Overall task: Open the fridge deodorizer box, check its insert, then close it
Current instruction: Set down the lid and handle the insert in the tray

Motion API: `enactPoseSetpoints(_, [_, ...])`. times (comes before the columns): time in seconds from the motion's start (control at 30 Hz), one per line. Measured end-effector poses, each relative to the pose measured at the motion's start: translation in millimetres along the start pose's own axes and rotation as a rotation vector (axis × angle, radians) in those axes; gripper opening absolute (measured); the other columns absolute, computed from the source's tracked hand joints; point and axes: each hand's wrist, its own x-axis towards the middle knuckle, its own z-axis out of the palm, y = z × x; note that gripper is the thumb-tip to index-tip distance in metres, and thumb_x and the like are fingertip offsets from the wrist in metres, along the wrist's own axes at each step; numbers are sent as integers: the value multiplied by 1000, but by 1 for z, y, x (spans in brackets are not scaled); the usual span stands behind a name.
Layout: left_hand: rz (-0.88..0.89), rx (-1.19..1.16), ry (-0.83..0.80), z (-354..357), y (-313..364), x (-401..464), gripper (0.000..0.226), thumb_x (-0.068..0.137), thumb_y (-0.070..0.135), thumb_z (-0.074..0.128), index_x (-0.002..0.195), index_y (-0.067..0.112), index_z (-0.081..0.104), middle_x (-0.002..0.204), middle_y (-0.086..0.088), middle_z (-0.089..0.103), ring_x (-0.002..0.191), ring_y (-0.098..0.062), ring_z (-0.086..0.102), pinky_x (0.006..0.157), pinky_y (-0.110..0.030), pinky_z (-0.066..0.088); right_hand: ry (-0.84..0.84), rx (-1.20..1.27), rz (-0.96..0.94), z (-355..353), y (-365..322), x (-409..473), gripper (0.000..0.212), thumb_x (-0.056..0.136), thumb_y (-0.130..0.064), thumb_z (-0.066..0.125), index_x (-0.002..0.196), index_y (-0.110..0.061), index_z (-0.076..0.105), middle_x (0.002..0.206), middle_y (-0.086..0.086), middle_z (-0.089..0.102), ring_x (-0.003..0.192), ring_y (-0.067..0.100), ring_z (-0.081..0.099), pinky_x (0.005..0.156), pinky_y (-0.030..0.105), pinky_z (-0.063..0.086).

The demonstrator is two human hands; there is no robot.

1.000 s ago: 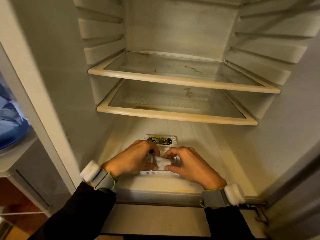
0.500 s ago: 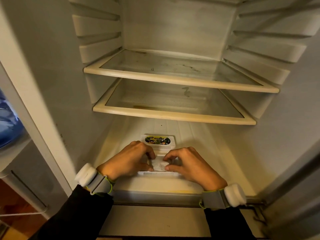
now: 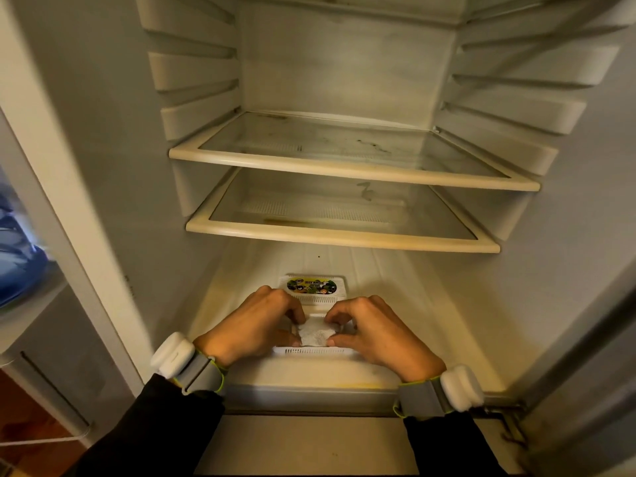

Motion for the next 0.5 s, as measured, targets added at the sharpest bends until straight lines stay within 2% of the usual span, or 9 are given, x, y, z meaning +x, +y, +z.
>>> enactPoseSetpoints(0.1, [-5,-48,15,-5,6,1,20,75,32,79,91,25,70,88,12,75,86,-4,60,78,-22,45,19,23,-1,-8,-2,0,38,74,-27,81,109,-17,70,103,-1,73,93,9,65,76,13,48])
enactPoseSetpoints(0.3, [-55,0,102,-33,7,19,24,79,33,76,98,21,69,99,4,70,91,-11,58,88,-28,45,106,6,34,-31,7,27,33,76,-28,80,105,-16,69,103,4,73,95,15,66,84,29,53])
enactPoseSetpoints(0.37, [-102,52,73,-38,5,34,32,81,31,75,108,16,66,107,-3,67,98,-17,55,87,-29,45,62,-5,71,-31,15,44,38,74,-27,82,107,-15,67,107,6,72,101,18,65,86,30,51])
enactPoseSetpoints(0.5, [-186,130,-22,-30,-5,58,51,80,29,74,125,12,55,126,-10,59,117,-26,50,94,-33,41,-44,-83,57,-22,21,69,50,73,-29,81,117,-19,61,126,7,64,116,24,57,90,29,44])
